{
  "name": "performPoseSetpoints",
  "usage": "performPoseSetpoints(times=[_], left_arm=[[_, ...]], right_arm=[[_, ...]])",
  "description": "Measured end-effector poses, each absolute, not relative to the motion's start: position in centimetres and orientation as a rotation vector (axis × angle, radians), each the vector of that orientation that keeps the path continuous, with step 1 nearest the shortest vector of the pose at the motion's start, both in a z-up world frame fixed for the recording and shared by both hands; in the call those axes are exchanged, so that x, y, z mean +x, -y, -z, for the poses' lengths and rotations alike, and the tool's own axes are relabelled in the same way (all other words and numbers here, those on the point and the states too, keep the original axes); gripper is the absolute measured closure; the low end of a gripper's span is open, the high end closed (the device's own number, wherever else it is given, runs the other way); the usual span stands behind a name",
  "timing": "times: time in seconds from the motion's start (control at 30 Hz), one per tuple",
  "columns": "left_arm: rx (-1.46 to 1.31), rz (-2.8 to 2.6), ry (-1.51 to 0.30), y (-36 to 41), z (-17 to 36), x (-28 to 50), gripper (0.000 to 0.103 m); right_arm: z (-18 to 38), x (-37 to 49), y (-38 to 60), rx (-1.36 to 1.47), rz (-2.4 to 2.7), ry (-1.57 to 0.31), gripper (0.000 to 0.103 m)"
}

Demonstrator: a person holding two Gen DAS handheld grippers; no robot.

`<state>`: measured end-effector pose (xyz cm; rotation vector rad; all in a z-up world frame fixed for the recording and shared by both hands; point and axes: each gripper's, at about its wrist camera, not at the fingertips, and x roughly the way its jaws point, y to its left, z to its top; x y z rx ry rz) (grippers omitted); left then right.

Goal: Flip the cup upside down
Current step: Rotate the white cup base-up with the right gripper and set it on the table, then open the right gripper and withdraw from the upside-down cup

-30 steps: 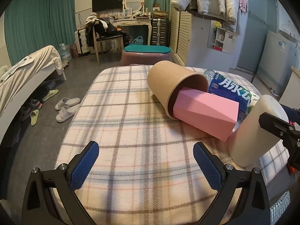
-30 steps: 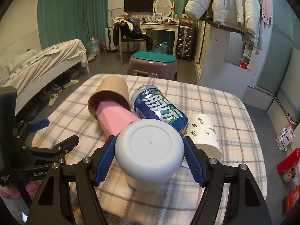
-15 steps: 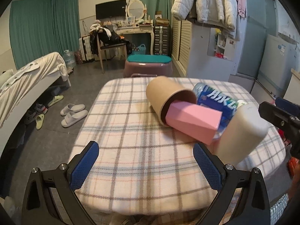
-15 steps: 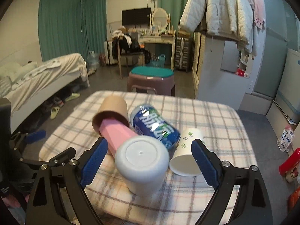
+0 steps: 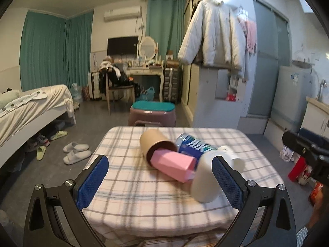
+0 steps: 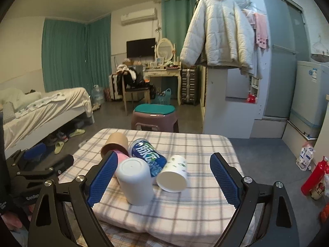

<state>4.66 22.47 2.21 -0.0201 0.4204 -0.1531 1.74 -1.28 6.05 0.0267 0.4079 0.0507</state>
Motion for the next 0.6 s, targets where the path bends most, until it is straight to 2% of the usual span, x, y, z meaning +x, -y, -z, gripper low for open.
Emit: performPoseSetpoints(times=[0.2,0.27,0.6], left_arm=[[-0.002,0.169,-0.349,-21.6,-1.9,1.4,0.0],[0.004,0.177,-0.349,-21.6,-1.4,0.9,0.0],[0.031,0.176,-0.381,-21.4,1.2,0.1,0.0]], right_arm=[[-3.8,-1.0,2.4,0.086,-0.015,-0.39,0.007],[-2.8,-1.6,2.6,0.103,-0.008,-0.388,0.0],[0.0,-2.2,3.0,0.132,0.006,-0.409,0.0]])
